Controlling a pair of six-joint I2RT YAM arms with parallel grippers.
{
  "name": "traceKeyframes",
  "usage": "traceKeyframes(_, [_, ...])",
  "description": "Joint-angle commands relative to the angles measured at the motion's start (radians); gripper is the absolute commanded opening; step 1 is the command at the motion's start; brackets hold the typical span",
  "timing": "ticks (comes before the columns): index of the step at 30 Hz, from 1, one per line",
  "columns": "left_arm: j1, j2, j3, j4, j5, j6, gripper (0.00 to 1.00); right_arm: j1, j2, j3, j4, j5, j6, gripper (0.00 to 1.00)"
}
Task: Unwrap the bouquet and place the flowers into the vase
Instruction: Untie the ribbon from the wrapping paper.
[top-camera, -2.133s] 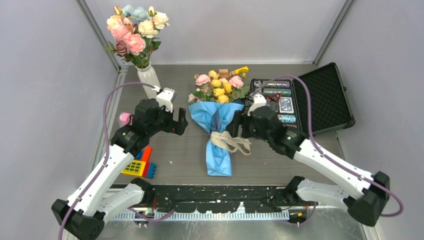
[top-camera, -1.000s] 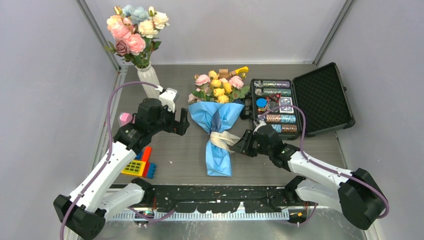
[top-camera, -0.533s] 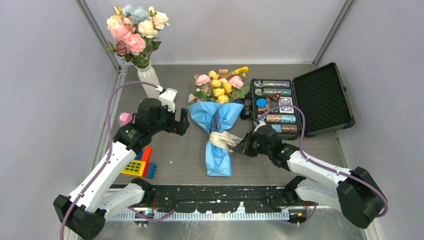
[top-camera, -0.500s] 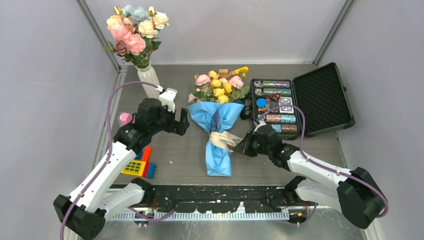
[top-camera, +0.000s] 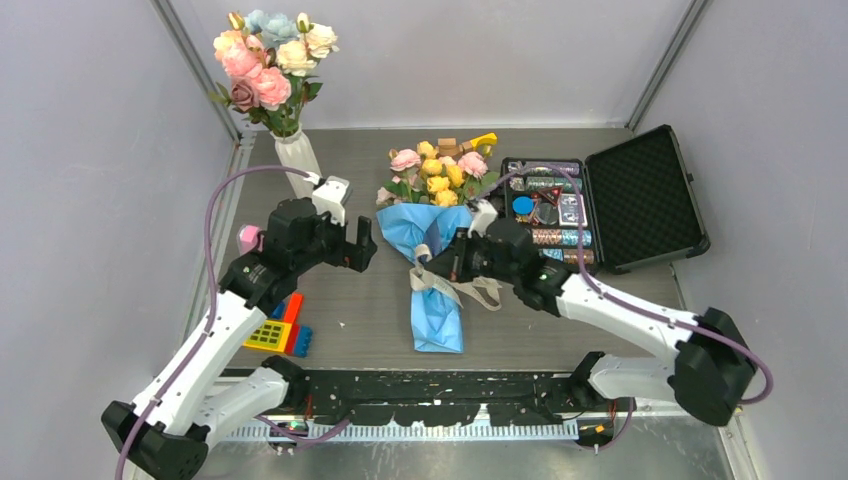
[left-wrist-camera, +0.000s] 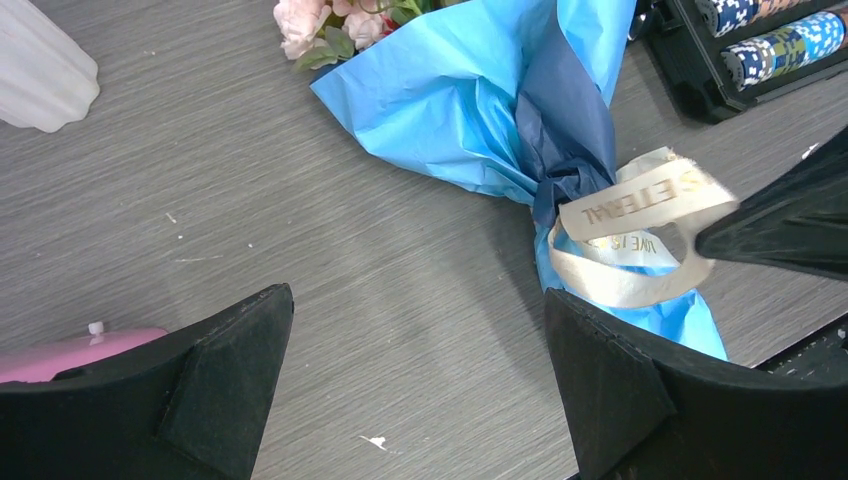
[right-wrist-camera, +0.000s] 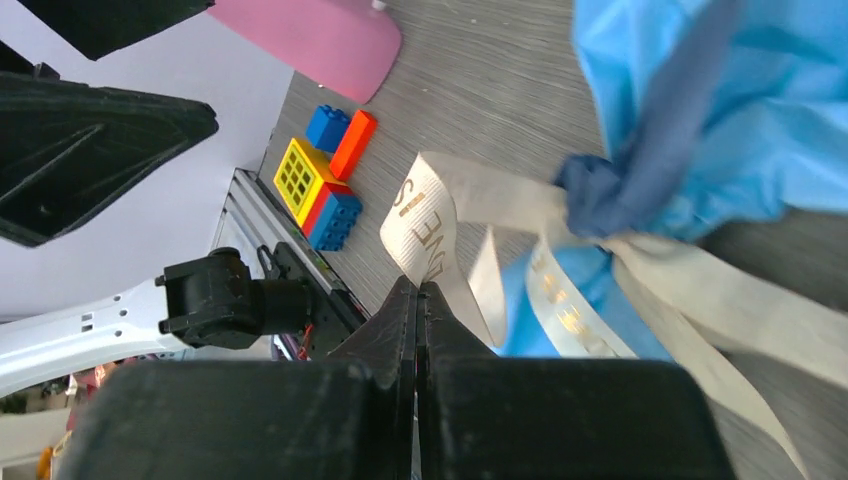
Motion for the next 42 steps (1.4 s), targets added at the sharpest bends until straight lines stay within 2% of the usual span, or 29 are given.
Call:
traceKeyframes(1, [0.002,-0.040,-0.007,0.041,-0.027,-0.015,0.98,0.053,0.135,0.084,0.165,-0.003,-0.033,0.00])
traceKeyframes(6, [0.002,-0.055,-0.009,0.038,-0.110,-0.022,0.98,0.130,0.327,0.195,0.265,0.001,-0.035,0.00])
traceKeyframes(13, [0.002,-0.071,-0.015,0.041,-0.143,-0.019,0.98,0.203,0.506,0.329,0.252,0.016,-0.114,0.02])
traceKeyframes(15, [0.002,-0.067,-0.014,0.040,-0.152,-0.018,0.98,0.214,0.515,0.363,0.215,0.026,-0.135,0.15])
traceKeyframes(16, [0.002,-0.067,-0.014,0.039,-0.156,-0.018,0.98,0.214,0.513,0.363,0.199,0.028,-0.142,0.30])
traceKeyframes(17, [0.002,-0.066,-0.014,0.038,-0.158,-0.018,0.98,0.216,0.502,0.358,0.193,0.034,-0.145,0.37])
traceKeyframes(18, [0.002,-0.065,-0.014,0.038,-0.159,-0.018,0.98,0.216,0.484,0.354,0.182,0.044,-0.153,0.50])
traceKeyframes(19, [0.002,-0.065,-0.014,0.038,-0.160,-0.018,0.98,0.216,0.472,0.344,0.166,0.051,-0.156,0.58])
traceKeyframes(25, [0.000,-0.065,-0.029,0.068,-0.062,-0.011,0.98,0.215,0.309,0.296,-0.002,0.142,-0.207,0.73])
traceKeyframes(30, [-0.001,-0.042,-0.026,0.062,-0.065,-0.011,0.98,0.202,0.128,0.246,-0.185,0.262,-0.217,0.79])
traceKeyframes(32, [-0.001,-0.038,-0.025,0.061,-0.069,-0.011,0.98,0.174,0.060,0.203,-0.227,0.258,-0.182,0.80])
traceKeyframes(37, [-0.001,-0.030,-0.028,0.061,-0.073,-0.011,0.98,0.066,-0.111,0.010,-0.202,0.099,-0.066,0.80])
traceKeyframes(42, [-0.001,-0.021,-0.029,0.061,-0.077,-0.011,0.98,-0.028,-0.231,-0.183,-0.073,-0.022,0.050,0.81])
